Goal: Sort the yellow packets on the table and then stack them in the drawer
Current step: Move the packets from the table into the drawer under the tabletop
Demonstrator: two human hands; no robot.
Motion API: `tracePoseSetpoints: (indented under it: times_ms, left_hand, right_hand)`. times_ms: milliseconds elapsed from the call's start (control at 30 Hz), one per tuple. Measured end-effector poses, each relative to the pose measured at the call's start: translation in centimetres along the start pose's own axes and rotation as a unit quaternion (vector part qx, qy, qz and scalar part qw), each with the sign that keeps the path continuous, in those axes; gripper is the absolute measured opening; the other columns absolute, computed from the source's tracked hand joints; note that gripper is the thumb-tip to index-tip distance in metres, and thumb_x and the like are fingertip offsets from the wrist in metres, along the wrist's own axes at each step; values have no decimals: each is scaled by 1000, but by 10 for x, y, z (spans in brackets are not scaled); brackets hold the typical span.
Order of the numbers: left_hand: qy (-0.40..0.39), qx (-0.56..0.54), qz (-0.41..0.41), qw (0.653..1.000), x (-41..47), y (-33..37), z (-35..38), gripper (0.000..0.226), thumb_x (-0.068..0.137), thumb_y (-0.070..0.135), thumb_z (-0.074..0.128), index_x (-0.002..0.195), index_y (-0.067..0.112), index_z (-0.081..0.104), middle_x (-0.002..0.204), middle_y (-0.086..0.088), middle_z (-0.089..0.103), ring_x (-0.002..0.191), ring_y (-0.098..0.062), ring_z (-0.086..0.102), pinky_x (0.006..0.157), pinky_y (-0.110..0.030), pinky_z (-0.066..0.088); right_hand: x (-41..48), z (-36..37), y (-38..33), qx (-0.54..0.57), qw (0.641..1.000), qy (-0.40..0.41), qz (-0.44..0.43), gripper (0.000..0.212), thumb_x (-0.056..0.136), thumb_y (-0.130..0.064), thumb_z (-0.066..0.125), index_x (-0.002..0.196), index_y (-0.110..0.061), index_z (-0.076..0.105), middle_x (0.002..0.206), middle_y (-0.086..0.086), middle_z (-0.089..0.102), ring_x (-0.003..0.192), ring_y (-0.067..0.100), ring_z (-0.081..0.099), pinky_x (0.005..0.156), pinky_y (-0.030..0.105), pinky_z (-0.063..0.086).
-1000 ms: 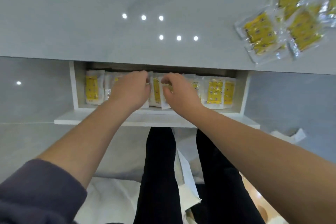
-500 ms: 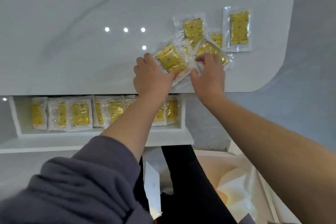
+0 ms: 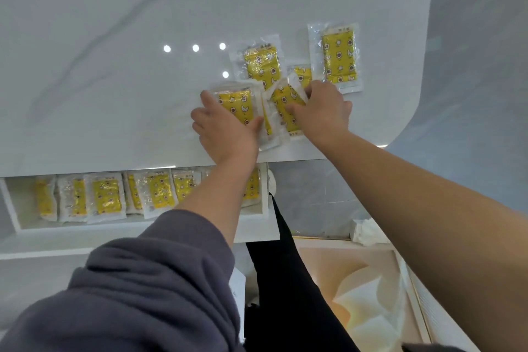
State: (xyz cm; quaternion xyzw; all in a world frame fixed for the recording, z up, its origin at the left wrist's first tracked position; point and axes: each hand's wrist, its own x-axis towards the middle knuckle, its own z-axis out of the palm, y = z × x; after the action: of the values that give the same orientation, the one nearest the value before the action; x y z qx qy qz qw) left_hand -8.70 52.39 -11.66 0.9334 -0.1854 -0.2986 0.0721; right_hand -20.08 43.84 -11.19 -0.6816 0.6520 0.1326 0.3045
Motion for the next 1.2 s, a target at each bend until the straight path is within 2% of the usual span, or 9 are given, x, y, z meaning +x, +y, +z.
tracePoseSetpoints:
  times_ms: [167,300,500,567,667,800,967,1067,1200]
  left_hand:
    - [-40,-38,-153,987,0,18,3,97,68,54,79,136,8,29,136,-11,41,127,-29,41,98,-45,37]
    - [-73,-77,-190,976,6,26,6,91,70,49,80,137,9,34,137,-10,41,128,-28,42,102,-43,37]
    - [-89,-118,-175,973,10,21,2,67,70,44,80,127,22,52,125,-4,52,115,-28,54,101,-44,43]
    - [-87,-145,-158,973,10,13,-4,61,74,37,79,126,21,53,122,-1,58,113,-25,57,95,-34,43]
    - [-90,-157,-134,974,9,-6,-15,55,76,34,79,123,18,56,119,-1,61,111,-22,58,80,-25,41]
    - [-124,-167,-80,975,5,-34,-26,45,75,32,80,112,20,57,104,2,60,97,-18,58,82,-26,45]
    - [-204,-145,-58,967,-3,-87,-48,50,70,36,83,111,17,64,104,0,67,94,-20,64,87,-35,52]
    - [-226,-116,-72,965,-7,-128,-64,66,65,41,85,120,13,61,108,-3,67,96,-23,64,88,-41,54]
    - [-240,-99,-96,961,-6,-187,-79,43,72,31,83,106,13,63,101,-7,68,90,-24,64,84,-39,53]
  right_hand:
    - [15,-24,13,55,995,86,11,29,84,-41,68,101,-19,59,124,0,47,114,19,46,90,32,31]
    - [39,-37,22,66,991,91,66,40,84,-39,68,115,-17,57,141,5,36,128,23,40,102,41,36]
    - [48,-39,19,66,991,71,92,39,84,-35,68,116,-18,53,128,6,41,109,26,52,97,38,42]
    - [48,-37,19,101,987,61,111,37,85,-34,68,114,-17,51,122,6,41,99,27,57,95,41,47]
    - [41,-35,21,136,982,70,113,28,85,-30,66,102,-20,47,104,0,45,92,25,57,90,42,50]
    - [20,-33,23,156,973,127,109,21,87,-27,60,94,-22,41,73,-14,47,80,18,53,92,40,45]
    - [-40,-39,16,340,926,156,51,21,92,-20,58,97,-17,37,77,-11,47,63,4,48,64,30,50]
    - [-83,-25,7,349,931,103,-3,22,93,-21,59,98,-17,39,81,-11,52,67,3,54,65,30,53]
    - [-137,29,-3,322,946,11,-30,23,93,-21,62,100,-16,41,80,-9,56,66,-1,55,59,18,47]
